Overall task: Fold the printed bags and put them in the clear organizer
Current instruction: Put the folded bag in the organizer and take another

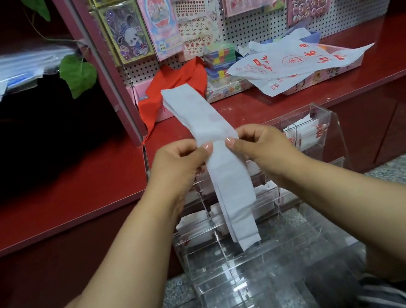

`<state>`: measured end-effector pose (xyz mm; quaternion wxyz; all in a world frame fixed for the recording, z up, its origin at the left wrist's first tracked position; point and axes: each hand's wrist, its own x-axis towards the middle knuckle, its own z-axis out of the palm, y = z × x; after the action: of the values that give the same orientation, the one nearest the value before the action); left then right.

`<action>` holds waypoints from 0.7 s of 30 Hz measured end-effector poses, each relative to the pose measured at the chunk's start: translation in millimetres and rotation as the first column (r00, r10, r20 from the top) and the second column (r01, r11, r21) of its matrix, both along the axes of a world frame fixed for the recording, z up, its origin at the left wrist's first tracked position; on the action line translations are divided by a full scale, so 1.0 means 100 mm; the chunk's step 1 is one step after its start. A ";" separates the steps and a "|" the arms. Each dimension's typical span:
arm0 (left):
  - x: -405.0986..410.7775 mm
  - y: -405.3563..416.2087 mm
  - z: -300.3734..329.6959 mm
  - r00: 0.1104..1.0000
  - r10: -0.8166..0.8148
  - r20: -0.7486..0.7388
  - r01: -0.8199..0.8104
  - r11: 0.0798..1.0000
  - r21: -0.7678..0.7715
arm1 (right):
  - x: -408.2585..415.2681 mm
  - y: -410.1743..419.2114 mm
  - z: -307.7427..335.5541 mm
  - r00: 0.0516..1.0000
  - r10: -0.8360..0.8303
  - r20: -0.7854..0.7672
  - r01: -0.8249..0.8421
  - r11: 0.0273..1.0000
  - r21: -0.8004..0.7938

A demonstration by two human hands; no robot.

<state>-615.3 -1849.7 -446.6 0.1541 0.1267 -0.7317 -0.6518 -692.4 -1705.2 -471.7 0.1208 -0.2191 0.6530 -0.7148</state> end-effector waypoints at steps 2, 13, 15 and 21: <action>0.02 0.03 0.07 0.999 -0.027 -0.017 0.027 0.999 -0.017 | -0.01 -0.01 0.06 0.999 -0.028 -0.046 0.026 0.999 -0.039; 0.03 0.08 0.11 0.946 0.197 -0.258 -0.307 0.803 -0.511 | 0.03 -0.03 0.25 0.993 -0.080 -0.088 0.065 0.984 -0.164; 0.01 0.05 0.11 0.963 0.047 -0.267 -0.149 0.915 -0.374 | 0.01 -0.01 0.25 0.993 -0.079 -0.085 0.064 0.984 -0.166; -0.05 0.08 0.06 0.987 0.009 -0.158 -0.004 1.000 0.031 | -0.05 0.02 0.15 0.993 -0.072 -0.099 0.066 0.996 -0.067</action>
<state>-620.0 -1842.1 -440.4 0.2119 0.0793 -0.7066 -0.6705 -697.4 -1702.9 -457.1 0.0559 -0.2359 0.6426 -0.7269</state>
